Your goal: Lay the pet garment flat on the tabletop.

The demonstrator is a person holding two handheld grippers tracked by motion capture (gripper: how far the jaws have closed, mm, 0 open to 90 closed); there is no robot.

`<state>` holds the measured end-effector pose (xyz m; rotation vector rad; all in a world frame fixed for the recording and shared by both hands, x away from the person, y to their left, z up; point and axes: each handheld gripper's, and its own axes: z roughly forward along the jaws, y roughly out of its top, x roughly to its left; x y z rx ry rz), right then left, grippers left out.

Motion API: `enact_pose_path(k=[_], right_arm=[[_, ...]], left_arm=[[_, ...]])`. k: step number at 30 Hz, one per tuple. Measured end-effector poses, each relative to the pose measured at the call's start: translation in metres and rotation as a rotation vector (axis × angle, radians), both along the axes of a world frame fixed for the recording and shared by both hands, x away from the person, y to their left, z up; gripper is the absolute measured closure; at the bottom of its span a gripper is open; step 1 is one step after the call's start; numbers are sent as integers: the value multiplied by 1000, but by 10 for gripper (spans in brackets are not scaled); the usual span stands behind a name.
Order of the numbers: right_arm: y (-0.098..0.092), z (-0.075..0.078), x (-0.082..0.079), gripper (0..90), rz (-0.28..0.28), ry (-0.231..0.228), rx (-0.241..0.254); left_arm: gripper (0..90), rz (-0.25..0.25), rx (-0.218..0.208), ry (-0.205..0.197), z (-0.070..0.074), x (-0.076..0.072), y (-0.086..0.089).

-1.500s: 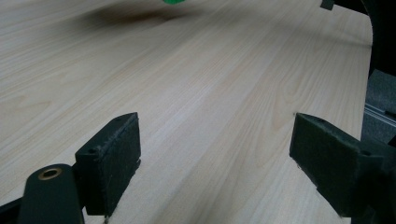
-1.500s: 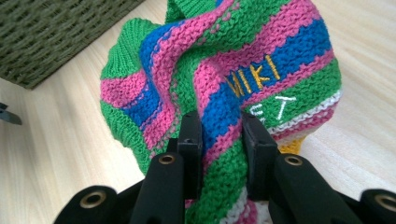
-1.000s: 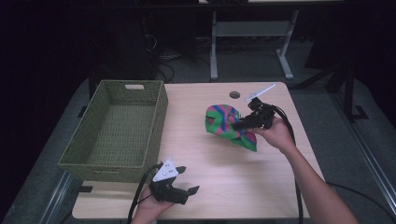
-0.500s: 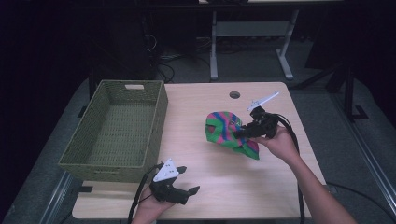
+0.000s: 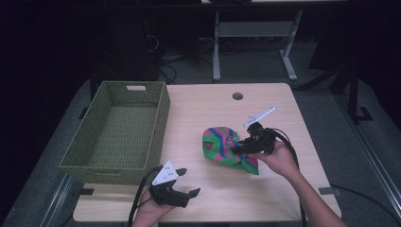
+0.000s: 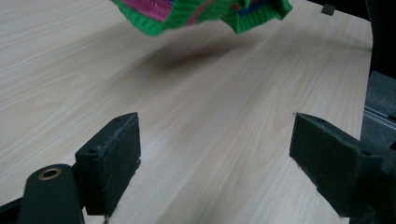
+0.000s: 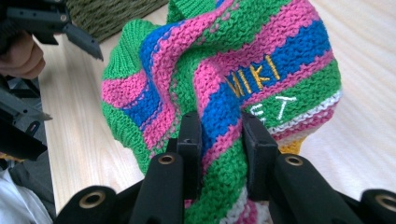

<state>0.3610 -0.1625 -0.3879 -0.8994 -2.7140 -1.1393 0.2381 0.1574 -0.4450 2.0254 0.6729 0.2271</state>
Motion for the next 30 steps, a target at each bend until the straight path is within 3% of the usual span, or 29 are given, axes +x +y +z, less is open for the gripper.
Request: enact_pose_path(k=[19,30], right_arm=[[28,-56,-11,714,91,84,-62],[30,-68,-11,660,103,89,-57]], left_arm=[[159,8,-8,-1,1,0,3],[160,7,-5,0,1,1,4]])
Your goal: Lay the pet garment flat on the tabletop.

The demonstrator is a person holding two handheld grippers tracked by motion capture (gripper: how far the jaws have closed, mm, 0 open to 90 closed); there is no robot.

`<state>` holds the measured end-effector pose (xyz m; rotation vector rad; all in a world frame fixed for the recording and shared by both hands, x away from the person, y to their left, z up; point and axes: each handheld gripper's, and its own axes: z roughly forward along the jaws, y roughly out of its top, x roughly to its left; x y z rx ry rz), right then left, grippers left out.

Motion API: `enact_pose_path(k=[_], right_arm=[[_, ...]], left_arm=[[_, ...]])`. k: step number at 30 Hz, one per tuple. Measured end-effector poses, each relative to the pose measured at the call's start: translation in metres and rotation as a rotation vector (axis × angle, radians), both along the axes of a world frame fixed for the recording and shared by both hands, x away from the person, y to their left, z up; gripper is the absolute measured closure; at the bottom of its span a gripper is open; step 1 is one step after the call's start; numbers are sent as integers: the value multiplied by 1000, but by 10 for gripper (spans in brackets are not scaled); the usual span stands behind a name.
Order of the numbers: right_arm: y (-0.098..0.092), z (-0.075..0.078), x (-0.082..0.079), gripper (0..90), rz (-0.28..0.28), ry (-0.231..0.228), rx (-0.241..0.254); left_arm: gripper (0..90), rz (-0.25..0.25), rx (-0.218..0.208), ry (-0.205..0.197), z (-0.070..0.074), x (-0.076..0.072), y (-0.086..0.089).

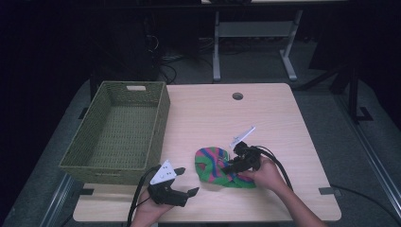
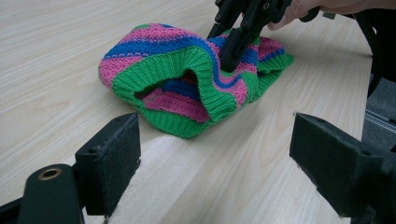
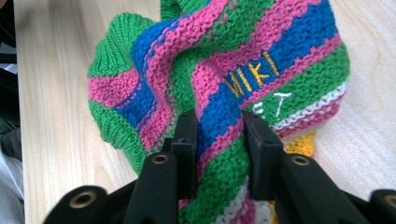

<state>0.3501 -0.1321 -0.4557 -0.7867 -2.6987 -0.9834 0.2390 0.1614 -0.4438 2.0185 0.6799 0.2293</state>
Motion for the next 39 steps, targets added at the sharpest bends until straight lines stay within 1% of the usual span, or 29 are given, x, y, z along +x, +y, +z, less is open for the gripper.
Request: enact_pose_path(k=[1,2,3,4,5,6,8,9,10,12,13,15,18,21,23,25,26,28,30,33,34,36,39], right_arm=[[0,0,0,641,5,-2,2],[0,0,0,641,5,-2,2],[-1,1,1,585,7,-10,1],[-1,2,0,558,2,-6,4],[-1,2,0,558,2,-6,4],[-3,4,0,512,-1,-8,20],[-4,7,1,462,-4,-18,30],[-5,10,0,444,-7,-18,28],[-5,12,0,425,-11,-14,34],[-7,17,0,392,-12,-24,45],[-7,19,-1,381,-15,-20,50],[-8,24,-2,360,-19,-35,57],[-10,30,-4,347,-18,-50,79],[-12,36,-8,338,-12,-66,80],[-12,40,-12,338,-7,-74,90],[-11,45,-15,338,9,-93,93],[-10,48,-18,338,13,-96,96],[-9,53,-22,338,28,-119,101],[-6,57,-27,346,41,-128,103],[1,60,-33,372,69,-137,107],[4,60,-34,380,81,-132,108],[9,59,-37,410,112,-142,100],[19,55,-40,439,163,-136,93]], left_arm=[[160,0,0,1,0,0,0],[159,0,0,1,0,0,0],[159,0,2,1,0,0,0],[159,0,4,0,0,0,0],[159,0,4,0,0,0,0],[159,-1,4,0,0,0,0],[159,-1,7,-1,0,0,0],[159,-1,8,0,0,0,0],[159,-2,8,0,0,0,0],[159,-1,8,0,0,0,-1],[159,-2,9,0,0,0,-1],[159,-2,11,-1,0,0,-1],[159,0,15,0,0,0,-1],[159,2,16,0,0,0,-1],[159,2,16,-1,0,-1,-1],[159,2,15,1,0,-1,-1],[160,2,15,3,0,-1,-1],[160,2,16,2,0,-1,-1],[159,2,17,1,0,-1,-1],[159,3,17,-3,0,-1,-1],[159,3,19,-5,0,0,0],[159,4,19,-2,0,0,0],[160,6,17,-3,0,0,1]])
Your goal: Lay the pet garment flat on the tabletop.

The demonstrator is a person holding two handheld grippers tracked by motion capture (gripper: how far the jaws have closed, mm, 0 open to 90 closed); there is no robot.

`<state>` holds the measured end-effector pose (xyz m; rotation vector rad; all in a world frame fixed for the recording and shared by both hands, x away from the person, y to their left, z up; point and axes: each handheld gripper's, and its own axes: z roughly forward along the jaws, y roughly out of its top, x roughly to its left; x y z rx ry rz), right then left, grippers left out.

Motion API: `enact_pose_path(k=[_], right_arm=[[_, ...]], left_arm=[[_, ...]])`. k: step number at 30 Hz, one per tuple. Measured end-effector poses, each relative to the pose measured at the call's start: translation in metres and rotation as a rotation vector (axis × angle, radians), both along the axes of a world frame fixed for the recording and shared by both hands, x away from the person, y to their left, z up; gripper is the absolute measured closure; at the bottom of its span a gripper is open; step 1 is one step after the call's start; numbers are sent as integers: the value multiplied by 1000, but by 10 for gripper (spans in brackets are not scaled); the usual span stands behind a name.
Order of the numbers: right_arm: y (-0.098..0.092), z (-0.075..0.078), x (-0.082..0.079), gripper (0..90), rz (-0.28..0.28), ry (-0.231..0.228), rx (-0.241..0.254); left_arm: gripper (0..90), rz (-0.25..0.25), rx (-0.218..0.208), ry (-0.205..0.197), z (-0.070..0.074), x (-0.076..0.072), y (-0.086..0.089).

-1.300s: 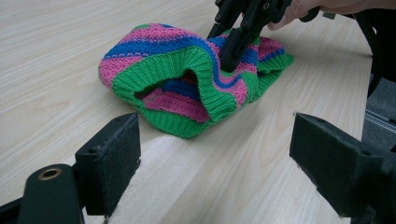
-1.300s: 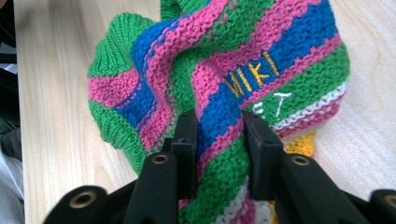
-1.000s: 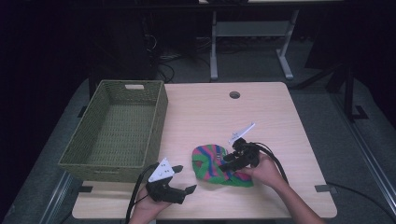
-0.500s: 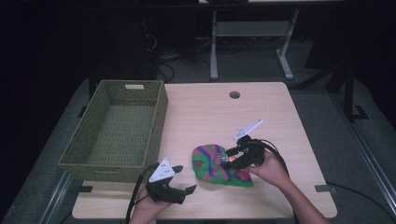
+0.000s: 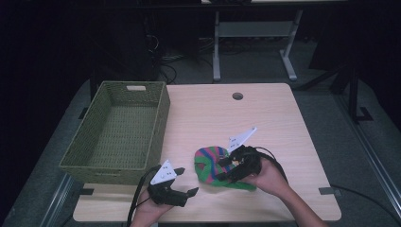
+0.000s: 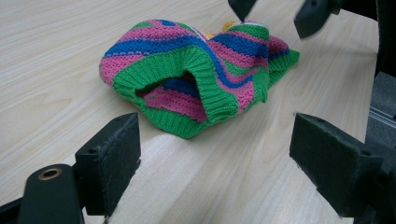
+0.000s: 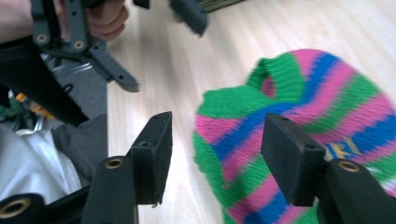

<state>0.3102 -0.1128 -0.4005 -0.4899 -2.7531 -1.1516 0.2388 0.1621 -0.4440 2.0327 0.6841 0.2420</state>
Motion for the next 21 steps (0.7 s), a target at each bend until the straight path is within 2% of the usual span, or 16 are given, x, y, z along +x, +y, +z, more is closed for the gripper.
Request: enact_pose_path(k=[7,13,21], right_arm=[[21,-16,-2,483,61,0,-61],[32,-33,1,498,73,-3,-110],[38,-50,3,551,48,-17,-164]], left_arm=[[159,3,-8,5,0,-1,0],[159,3,-8,4,0,0,1],[159,0,-7,9,0,0,1]])
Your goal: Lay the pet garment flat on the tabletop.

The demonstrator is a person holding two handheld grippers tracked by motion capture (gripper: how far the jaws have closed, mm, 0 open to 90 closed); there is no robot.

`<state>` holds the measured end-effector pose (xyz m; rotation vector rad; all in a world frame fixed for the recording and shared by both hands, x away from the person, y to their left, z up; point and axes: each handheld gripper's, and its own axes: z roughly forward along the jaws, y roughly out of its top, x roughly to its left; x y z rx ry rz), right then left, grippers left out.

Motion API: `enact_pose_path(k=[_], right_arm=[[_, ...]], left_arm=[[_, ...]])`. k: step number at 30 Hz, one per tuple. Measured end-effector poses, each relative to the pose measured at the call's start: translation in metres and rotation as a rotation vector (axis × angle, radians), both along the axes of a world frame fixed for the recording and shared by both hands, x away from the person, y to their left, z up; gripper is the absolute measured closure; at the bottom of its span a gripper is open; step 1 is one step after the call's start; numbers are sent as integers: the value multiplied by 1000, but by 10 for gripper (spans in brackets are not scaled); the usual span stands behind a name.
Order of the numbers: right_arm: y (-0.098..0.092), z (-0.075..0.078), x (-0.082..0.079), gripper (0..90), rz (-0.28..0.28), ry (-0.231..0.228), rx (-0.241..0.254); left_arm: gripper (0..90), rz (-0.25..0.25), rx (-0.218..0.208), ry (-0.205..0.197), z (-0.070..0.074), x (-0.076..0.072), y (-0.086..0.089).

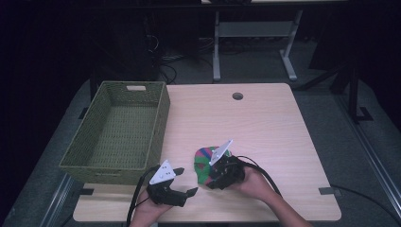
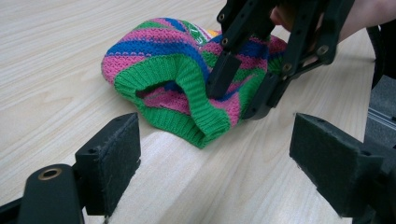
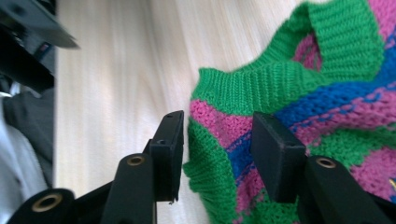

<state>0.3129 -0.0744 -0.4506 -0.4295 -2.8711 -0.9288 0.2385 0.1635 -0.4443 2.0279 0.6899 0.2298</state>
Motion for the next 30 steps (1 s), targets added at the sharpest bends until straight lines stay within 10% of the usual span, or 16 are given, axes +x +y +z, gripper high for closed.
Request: enact_pose_path(k=[30], right_arm=[[-10,6,3,828,-47,-18,45]], left_arm=[[159,4,-20,9,-2,5,0]])
